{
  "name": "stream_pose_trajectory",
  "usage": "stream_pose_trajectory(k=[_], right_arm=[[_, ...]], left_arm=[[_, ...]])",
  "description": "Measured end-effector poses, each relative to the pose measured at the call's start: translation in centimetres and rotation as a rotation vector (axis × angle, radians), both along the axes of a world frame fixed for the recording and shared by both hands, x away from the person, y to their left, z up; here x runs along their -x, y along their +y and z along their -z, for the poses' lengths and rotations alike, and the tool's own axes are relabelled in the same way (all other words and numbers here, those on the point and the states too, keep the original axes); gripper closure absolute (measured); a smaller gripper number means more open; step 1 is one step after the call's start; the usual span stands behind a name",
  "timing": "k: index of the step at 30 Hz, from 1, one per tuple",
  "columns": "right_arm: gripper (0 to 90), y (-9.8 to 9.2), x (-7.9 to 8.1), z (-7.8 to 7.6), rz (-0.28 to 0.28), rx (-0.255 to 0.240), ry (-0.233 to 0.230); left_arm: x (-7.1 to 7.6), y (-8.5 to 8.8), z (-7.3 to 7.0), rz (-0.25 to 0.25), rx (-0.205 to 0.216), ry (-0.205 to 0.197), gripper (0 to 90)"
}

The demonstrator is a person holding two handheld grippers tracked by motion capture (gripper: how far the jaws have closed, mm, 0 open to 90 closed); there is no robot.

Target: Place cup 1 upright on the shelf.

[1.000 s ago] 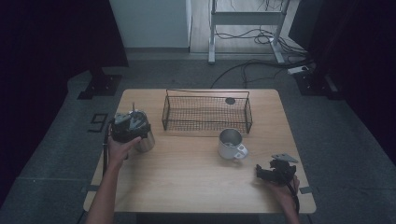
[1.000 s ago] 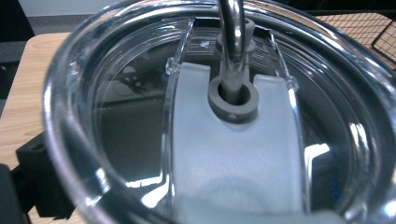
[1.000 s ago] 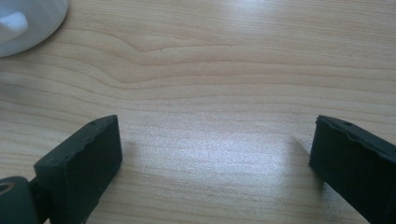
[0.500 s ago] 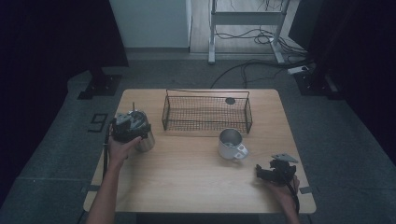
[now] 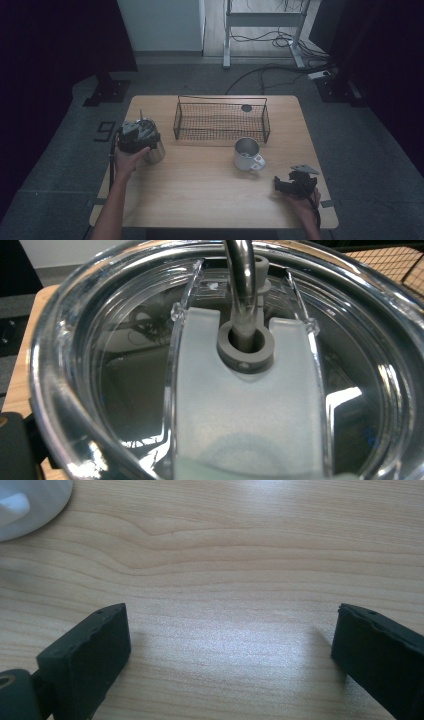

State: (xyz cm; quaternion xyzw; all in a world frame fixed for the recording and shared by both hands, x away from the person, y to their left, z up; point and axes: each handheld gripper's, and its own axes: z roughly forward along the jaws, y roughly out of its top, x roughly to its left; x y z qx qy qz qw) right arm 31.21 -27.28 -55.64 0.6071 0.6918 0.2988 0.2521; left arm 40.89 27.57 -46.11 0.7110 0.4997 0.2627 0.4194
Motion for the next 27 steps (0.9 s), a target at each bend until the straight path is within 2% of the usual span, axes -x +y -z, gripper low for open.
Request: stream_pose_trajectory(k=[6, 11, 14, 27], right_arm=[[2.4, 0.0, 0.0, 0.0, 0.002, 0.0, -0.001], [2.4, 0.0, 0.0, 0.0, 0.001, 0.001, -0.002], [2.4, 0.0, 0.0, 0.0, 0.002, 0.0, -0.001], [2.4, 0.0, 0.0, 0.0, 0.001, 0.001, -0.001]], left_arm=[[1.0, 0.3, -1.2, 0.0, 0.024, -0.023, 3.6], [1.3, 0.4, -1.8, -0.007, 0.01, -0.018, 3.6], [1.4, 0.4, -2.1, -0.003, 0.015, -0.011, 3.6], [1.8, -0.7, -4.2, 0.005, 0.011, -0.04, 3.6]])
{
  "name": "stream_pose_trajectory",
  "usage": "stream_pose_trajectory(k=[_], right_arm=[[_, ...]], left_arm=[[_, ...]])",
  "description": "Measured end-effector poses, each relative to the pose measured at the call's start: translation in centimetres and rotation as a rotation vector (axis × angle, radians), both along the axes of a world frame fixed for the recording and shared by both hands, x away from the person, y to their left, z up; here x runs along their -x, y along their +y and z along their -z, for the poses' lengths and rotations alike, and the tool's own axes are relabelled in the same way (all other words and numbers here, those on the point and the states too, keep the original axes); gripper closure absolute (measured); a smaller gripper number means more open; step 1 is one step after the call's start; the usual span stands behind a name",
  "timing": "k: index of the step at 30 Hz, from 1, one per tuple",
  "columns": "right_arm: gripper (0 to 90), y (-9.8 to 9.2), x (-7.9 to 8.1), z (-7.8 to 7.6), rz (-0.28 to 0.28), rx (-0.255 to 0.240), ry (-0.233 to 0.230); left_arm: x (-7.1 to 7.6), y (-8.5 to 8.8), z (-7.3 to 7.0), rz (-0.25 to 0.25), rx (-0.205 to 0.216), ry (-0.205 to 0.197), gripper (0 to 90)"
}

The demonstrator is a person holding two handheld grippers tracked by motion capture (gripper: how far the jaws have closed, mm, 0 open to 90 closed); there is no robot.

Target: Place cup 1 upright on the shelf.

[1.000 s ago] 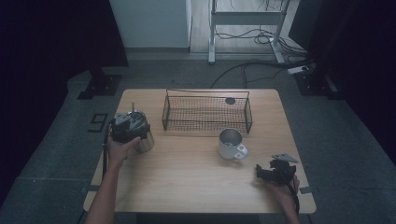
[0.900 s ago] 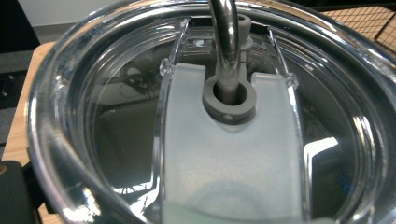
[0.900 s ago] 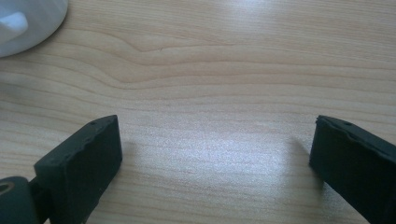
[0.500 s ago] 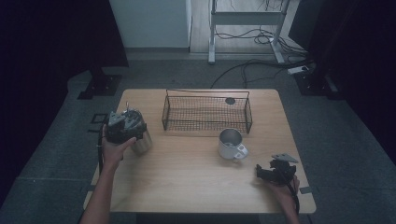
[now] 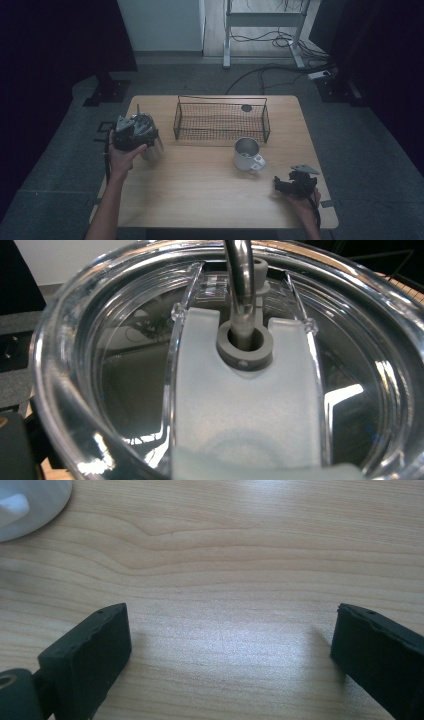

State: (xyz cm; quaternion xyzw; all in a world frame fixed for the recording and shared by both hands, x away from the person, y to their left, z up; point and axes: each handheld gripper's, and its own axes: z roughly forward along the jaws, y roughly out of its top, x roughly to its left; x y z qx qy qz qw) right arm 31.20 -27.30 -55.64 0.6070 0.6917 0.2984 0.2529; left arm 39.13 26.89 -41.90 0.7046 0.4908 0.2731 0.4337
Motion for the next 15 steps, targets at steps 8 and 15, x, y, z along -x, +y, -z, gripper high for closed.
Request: stream_pose_trajectory(k=[8, 15], right_arm=[[2.4, 0.0, 0.0, 0.0, -0.001, 0.001, -0.001], [2.4, 0.0, 0.0, 0.0, -0.001, 0.001, -0.001]], left_arm=[[0.1, -1.0, -1.4, 0.019, -0.003, -0.019, 3.6], [0.2, -1.7, -2.3, 0.029, 0.001, -0.035, 3.6]])
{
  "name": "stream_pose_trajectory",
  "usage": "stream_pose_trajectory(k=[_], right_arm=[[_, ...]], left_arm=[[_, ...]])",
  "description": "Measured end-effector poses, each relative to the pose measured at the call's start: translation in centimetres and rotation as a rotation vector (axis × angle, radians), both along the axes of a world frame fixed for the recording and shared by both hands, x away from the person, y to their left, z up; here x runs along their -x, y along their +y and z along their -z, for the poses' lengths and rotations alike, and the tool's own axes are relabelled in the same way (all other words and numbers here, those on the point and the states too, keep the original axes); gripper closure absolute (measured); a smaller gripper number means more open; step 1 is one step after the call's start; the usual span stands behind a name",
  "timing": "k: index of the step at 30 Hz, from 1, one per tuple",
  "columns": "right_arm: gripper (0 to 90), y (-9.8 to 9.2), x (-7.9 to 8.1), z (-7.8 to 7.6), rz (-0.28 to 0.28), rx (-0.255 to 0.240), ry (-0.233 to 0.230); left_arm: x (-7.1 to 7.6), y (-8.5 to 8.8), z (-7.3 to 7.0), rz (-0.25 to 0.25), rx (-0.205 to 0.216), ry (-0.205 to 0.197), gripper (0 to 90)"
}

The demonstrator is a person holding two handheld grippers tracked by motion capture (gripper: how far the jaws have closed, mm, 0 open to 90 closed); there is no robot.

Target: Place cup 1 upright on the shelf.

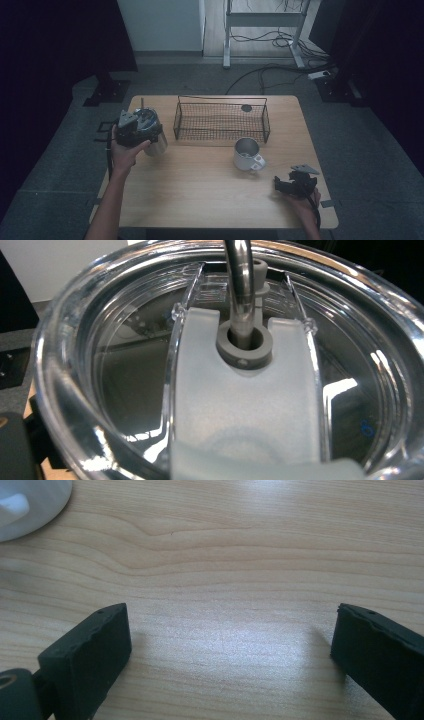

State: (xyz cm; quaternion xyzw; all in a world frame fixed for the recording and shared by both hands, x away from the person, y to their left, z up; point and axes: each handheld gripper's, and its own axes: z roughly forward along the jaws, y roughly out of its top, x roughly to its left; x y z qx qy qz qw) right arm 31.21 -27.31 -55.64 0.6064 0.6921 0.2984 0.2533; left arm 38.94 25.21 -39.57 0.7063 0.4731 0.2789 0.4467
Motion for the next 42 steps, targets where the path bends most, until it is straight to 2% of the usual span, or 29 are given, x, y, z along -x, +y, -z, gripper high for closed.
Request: stream_pose_trajectory(k=[10, 24, 42], right_arm=[[2.6, 0.0, 0.0, 0.0, 0.001, 0.0, -0.003], [2.7, 0.0, 0.0, 0.0, 0.003, -0.001, -0.003], [2.7, 0.0, 0.0, 0.0, 0.002, 0.0, -0.004]], left_arm=[[-0.3, -1.2, -1.0, 0.013, -0.023, 0.011, 3.6], [-0.6, -2.9, -2.1, 0.033, -0.02, -0.006, 3.7], [-1.2, -4.2, -2.3, 0.046, -0.019, -0.006, 3.7]])
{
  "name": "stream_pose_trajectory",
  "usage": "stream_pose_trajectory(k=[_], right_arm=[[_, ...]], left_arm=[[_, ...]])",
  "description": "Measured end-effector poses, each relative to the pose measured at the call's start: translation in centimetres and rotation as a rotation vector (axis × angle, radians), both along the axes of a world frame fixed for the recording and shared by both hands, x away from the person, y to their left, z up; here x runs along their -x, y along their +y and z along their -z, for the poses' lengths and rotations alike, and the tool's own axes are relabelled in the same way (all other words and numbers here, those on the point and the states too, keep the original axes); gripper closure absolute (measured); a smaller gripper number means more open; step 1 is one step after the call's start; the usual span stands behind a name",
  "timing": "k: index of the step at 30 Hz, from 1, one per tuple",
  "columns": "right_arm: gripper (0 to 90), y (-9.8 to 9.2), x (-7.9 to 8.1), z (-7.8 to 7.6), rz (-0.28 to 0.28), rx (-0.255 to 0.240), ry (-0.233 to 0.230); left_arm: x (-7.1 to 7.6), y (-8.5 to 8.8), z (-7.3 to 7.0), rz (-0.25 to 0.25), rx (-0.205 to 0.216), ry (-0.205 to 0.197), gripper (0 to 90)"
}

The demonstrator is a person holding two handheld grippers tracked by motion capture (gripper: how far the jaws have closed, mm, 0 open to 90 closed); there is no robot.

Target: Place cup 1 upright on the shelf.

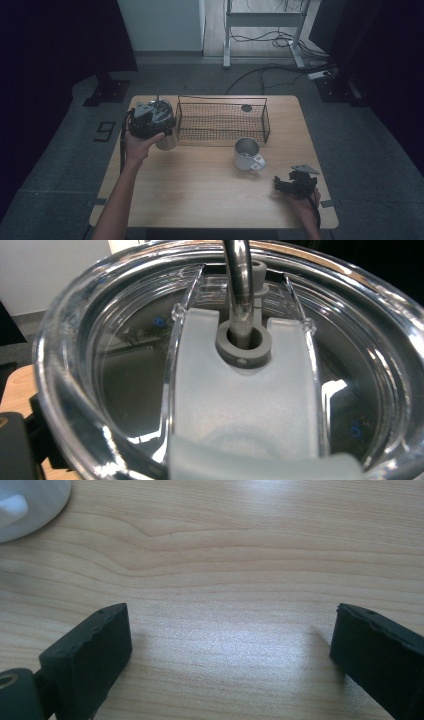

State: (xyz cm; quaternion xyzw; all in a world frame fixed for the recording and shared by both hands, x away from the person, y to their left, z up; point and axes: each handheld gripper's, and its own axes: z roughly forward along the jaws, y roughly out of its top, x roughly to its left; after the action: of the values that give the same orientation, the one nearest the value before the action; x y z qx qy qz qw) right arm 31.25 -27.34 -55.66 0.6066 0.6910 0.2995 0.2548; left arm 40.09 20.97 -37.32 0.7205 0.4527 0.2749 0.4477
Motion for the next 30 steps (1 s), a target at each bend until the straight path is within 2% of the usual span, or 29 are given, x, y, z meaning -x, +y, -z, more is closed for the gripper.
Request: stream_pose_trajectory(k=[20, 30], right_arm=[[2.7, 0.0, 0.0, 0.0, 0.0, 0.0, 0.0], [2.9, 0.0, 0.0, 0.0, 0.0, 0.0, 0.0]], left_arm=[[-1.2, -1.0, -0.5, 0.013, 0.009, -0.002, 3.7], [-2.5, -1.4, -0.7, 0.017, 0.016, 0.006, 3.8]])
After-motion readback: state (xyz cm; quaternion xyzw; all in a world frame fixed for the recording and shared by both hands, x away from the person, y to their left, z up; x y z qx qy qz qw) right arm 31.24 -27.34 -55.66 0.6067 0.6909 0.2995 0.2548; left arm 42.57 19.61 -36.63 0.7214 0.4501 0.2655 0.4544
